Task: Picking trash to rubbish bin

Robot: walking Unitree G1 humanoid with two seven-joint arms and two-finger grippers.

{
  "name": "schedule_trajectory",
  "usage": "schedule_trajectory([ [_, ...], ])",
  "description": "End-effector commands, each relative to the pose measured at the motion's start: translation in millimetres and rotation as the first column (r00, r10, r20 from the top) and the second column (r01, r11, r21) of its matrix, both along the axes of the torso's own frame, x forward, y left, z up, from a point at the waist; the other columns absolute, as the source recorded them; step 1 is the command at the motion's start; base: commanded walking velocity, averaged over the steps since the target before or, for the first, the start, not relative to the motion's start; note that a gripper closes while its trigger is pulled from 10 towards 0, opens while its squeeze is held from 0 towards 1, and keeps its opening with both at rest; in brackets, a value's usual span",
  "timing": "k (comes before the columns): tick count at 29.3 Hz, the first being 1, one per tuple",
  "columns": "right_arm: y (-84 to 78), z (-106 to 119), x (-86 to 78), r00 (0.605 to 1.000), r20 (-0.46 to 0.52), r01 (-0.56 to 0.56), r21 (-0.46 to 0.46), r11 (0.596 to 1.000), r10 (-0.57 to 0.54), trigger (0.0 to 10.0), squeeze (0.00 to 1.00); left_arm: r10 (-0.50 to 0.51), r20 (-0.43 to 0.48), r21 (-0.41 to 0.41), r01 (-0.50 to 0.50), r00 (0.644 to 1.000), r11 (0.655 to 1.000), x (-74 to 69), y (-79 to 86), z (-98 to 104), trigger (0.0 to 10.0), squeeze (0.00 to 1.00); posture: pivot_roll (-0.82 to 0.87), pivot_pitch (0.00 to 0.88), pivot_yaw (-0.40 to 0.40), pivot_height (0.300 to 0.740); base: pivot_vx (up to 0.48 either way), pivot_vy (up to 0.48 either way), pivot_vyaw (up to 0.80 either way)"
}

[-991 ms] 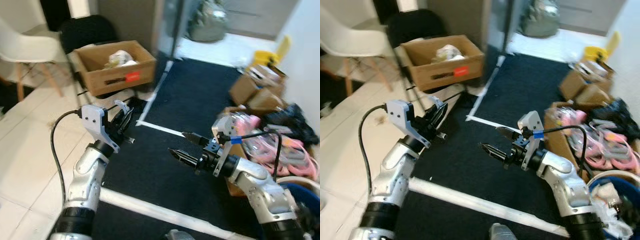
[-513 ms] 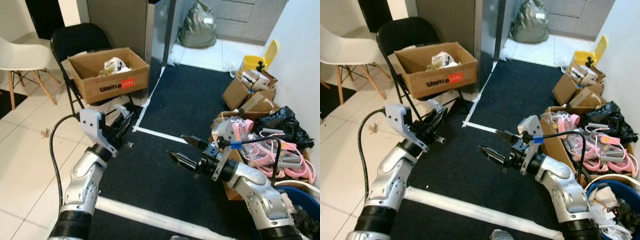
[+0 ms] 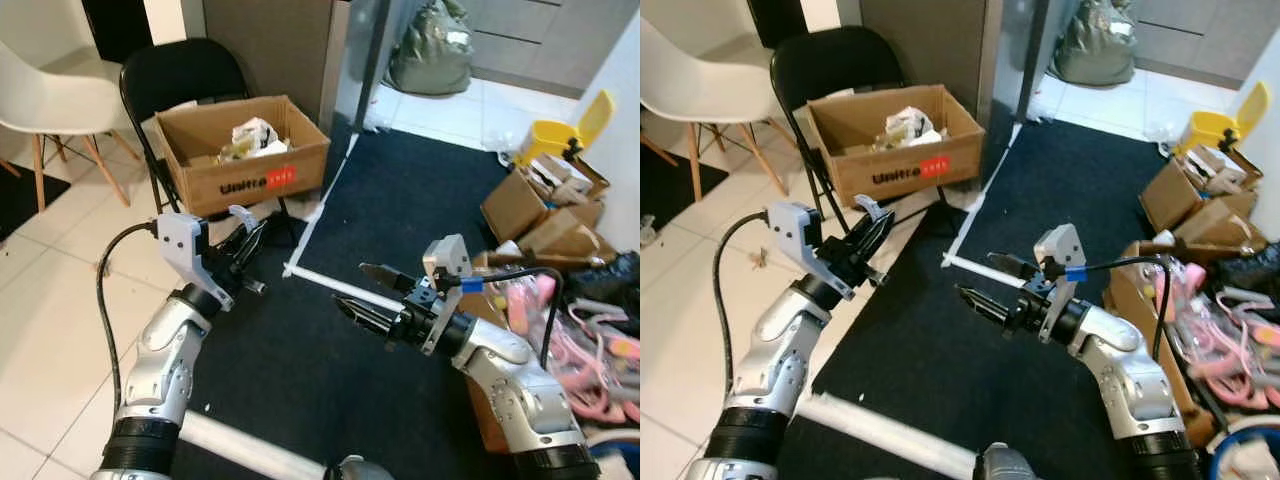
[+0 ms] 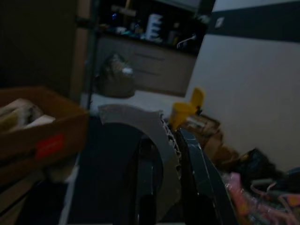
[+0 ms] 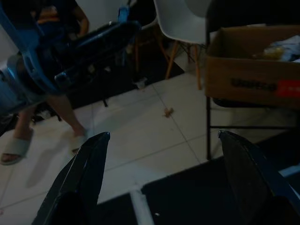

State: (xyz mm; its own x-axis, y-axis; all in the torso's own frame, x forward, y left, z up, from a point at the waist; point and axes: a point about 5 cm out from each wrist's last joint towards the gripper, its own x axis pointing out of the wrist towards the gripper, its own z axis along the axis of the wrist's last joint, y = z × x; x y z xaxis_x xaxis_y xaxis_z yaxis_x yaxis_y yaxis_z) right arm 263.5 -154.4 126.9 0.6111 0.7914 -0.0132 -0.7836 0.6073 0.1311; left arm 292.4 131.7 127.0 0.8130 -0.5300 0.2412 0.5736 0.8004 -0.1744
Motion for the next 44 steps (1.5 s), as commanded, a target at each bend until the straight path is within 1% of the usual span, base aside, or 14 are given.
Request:
schedule_trajectory([
  [1,-0.4,4.0,0.6,1.000,0.023,0.003,0.006,1.000,-0.003,10.0,0.00,-0.004,-0.006,0.000,0.004,1.000,1.000,-0.8,0.7,-1.0,10.0,0.00,-0.02,0.000,-0.022,0.740,0.424,0.000,0.00],
  [14,-0.3,3.9,0.4,1.000,0.027,0.003,0.007,1.000,-0.003,10.0,0.00,-0.008,-0.003,0.001,0.008,1.000,1.000,-1.2,0.3,-0.6,10.0,0.00,-0.01,0.000,-0.023,0.740,0.423,0.000,0.00],
  [17,0.0,4.2,-0.8,1.000,0.030,-0.010,0.006,1.000,0.010,10.0,0.00,-0.009,-0.003,0.001,0.009,1.000,1.000,-1.2,0.2,-0.4,10.0,0.00,-0.01,0.000,-0.023,0.740,0.424,0.000,0.00],
  [18,0.4,4.0,-2.9,0.999,0.022,-0.031,0.010,0.999,0.030,10.0,0.00,-0.009,-0.002,0.001,0.009,1.000,1.000,-1.3,0.3,-0.3,10.0,0.00,-0.01,0.000,-0.021,0.740,0.424,0.000,0.00],
  [21,0.0,4.2,-3.7,0.999,0.024,-0.036,0.007,0.999,0.035,10.0,0.00,-0.009,-0.002,0.002,0.009,1.000,1.000,-1.3,0.4,-0.3,10.0,0.00,-0.01,0.000,-0.021,0.740,0.421,0.000,0.26],
  [24,-0.5,4.5,-2.9,0.999,0.033,-0.024,0.005,1.000,0.024,10.0,0.00,-0.009,-0.002,0.002,0.009,1.000,1.000,-1.4,0.4,-0.3,10.0,0.00,-0.01,0.000,-0.021,0.740,0.417,0.000,0.79],
  [27,-0.9,4.5,-1.3,1.000,0.026,-0.009,0.021,1.000,0.008,10.0,0.00,-0.010,-0.001,0.002,0.010,1.000,1.000,-1.4,0.4,-0.3,10.0,0.00,-0.01,0.000,-0.021,0.740,0.421,0.000,0.00],
  [44,-1.0,4.0,-0.9,1.000,0.020,-0.004,0.012,1.000,0.004,10.0,0.00,-0.011,-0.003,0.001,0.011,1.000,1.000,-1.6,0.4,-0.3,10.0,0.00,-0.01,0.000,-0.021,0.740,0.421,0.000,0.00],
])
